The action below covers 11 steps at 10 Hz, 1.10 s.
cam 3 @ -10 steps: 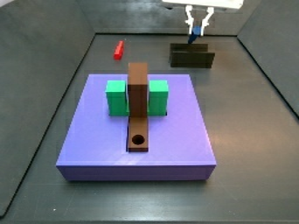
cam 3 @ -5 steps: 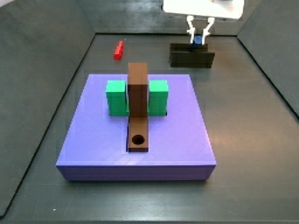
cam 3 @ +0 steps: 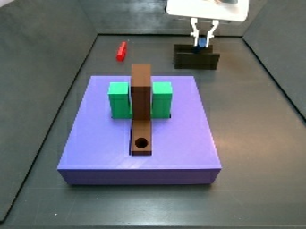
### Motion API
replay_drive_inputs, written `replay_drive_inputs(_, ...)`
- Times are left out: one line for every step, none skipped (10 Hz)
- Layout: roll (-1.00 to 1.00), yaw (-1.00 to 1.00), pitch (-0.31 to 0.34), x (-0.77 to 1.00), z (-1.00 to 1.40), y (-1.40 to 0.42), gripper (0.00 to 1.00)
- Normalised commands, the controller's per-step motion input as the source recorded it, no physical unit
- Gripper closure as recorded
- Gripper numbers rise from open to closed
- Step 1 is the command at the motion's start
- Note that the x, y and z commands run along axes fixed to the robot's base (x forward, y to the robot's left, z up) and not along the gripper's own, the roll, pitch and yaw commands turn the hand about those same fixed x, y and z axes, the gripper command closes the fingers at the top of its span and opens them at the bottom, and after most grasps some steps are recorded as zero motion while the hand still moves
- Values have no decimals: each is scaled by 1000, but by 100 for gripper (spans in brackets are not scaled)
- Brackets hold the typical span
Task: Pick up the blue object. Move up. Place the blue object on the fixture. Regrasp the blue object. Move to above the board. Insert the blue object.
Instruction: Place the blue object on the fixture, then regrasp the blue object.
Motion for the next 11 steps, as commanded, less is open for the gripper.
replay_drive_inputs(-31, 0, 0, 0, -14, 0, 100)
replay_drive_inputs(-26, 0, 0, 0, 0, 0, 100)
replay_drive_inputs(-14, 0, 0, 0, 0, 0, 100)
replay_drive_inputs(0, 0, 0, 0, 0, 0, 0)
replay_drive_inputs(80, 0, -171, -126, 0, -34, 0)
replay_drive_inputs(254, 54, -311, -286, 154, 0, 0)
replay_drive_inputs(243, 146, -377, -383, 414, 0, 0)
replay_drive_inputs(291, 160, -391, -309, 637, 0, 0)
replay_drive_inputs(303, 151, -371, -246, 649, 0, 0)
replay_drive_inputs(329, 151, -343, -114, 651, -49, 0)
replay_drive_inputs(520, 157, -257, 0, 666, -146, 0)
